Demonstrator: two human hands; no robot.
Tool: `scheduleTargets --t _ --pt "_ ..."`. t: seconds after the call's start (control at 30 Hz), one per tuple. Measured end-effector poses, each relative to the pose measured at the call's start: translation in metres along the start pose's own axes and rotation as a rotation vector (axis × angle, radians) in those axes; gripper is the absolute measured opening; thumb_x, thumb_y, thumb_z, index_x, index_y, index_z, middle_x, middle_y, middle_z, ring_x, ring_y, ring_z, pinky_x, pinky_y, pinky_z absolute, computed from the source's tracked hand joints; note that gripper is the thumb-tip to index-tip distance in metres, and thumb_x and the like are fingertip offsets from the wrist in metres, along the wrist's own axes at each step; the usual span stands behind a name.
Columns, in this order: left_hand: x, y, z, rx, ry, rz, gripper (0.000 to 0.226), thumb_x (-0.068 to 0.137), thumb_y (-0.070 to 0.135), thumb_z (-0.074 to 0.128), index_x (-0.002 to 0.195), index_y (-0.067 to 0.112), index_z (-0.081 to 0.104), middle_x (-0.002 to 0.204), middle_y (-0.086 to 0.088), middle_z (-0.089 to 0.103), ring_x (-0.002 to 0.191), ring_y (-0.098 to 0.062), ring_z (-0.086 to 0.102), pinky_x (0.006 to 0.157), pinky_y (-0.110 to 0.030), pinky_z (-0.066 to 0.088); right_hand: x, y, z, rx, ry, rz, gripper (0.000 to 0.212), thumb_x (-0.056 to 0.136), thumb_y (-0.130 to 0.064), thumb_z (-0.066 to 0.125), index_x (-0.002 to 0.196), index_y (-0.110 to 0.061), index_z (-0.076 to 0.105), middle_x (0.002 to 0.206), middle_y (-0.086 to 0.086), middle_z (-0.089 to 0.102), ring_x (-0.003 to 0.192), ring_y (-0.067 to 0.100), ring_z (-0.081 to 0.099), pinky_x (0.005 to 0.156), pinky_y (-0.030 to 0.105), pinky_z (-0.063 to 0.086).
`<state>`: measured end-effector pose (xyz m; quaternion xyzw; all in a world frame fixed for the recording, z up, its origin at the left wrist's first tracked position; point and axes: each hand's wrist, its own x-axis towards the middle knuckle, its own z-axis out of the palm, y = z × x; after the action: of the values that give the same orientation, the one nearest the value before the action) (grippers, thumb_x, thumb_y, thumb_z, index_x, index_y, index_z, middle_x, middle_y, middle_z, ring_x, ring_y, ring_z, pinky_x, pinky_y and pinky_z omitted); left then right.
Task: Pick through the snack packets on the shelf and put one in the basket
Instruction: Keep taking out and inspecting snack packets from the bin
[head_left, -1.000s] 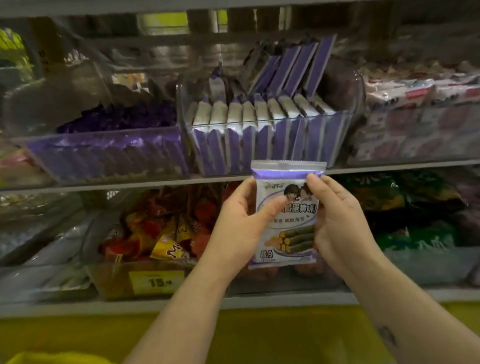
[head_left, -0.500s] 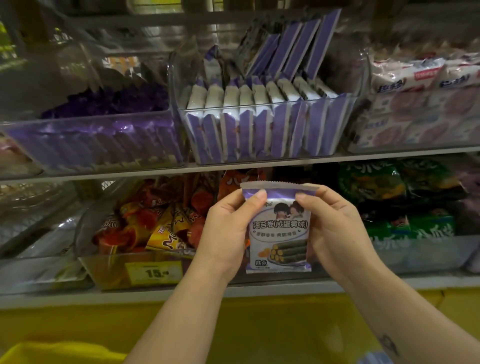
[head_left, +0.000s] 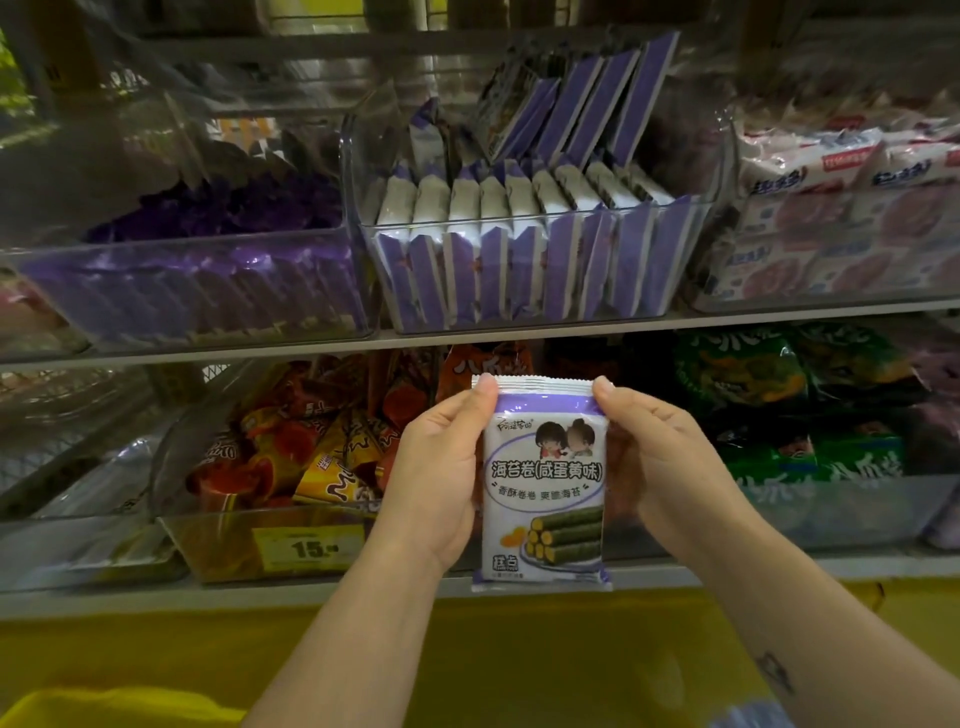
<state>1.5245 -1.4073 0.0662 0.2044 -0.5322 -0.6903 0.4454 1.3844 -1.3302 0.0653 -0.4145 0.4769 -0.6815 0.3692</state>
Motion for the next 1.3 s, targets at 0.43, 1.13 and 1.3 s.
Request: scheduleTargets --t 0.43,1.13,1.3 --pt "0.001 0.018 -0.026 0.149 -0.407 -0.207 0.035 0.079 0.028 0.071 0.114 0.026 0.069 0.115 -0.007 0.072 0.095 -0.021 0.073 0.066 -0.031 0.059 -0.006 -0.012 -0.022 -0.048 -0.338 0.331 0.031 0.08 -0.032 0.059 0.093 -0.012 0.077 0.102 0.016 0.073 0.09 0.023 0.072 0.079 0.035 0.06" --pt "-0.014 -0.015 0.009 0.532 -0.262 0.378 0.091 0.08 0.013 0.079 0.139 0.055 0.026 0.134 0.019 0.056 0.114 0.001 0.061 0.089 -0.016 0.051 -0.007 -0.02 -0.012 0.178 -0.017 0.121 0.025 0.093 -0.027 0.055 0.098 -0.008 0.07 0.095 0.013 0.076 0.077 0.021 0.075 0.055 0.026 0.057" --pt "-0.013 -0.016 0.009 0.732 -0.196 0.513 0.089 0.076 0.026 0.082 0.134 0.057 0.022 0.133 0.023 0.041 0.119 0.011 0.047 0.091 -0.005 0.041 -0.008 -0.019 -0.014 0.114 -0.012 0.095 0.025 0.094 -0.027 0.056 0.096 -0.007 0.071 0.091 0.011 0.077 0.074 0.019 0.075 0.054 0.025 0.057"
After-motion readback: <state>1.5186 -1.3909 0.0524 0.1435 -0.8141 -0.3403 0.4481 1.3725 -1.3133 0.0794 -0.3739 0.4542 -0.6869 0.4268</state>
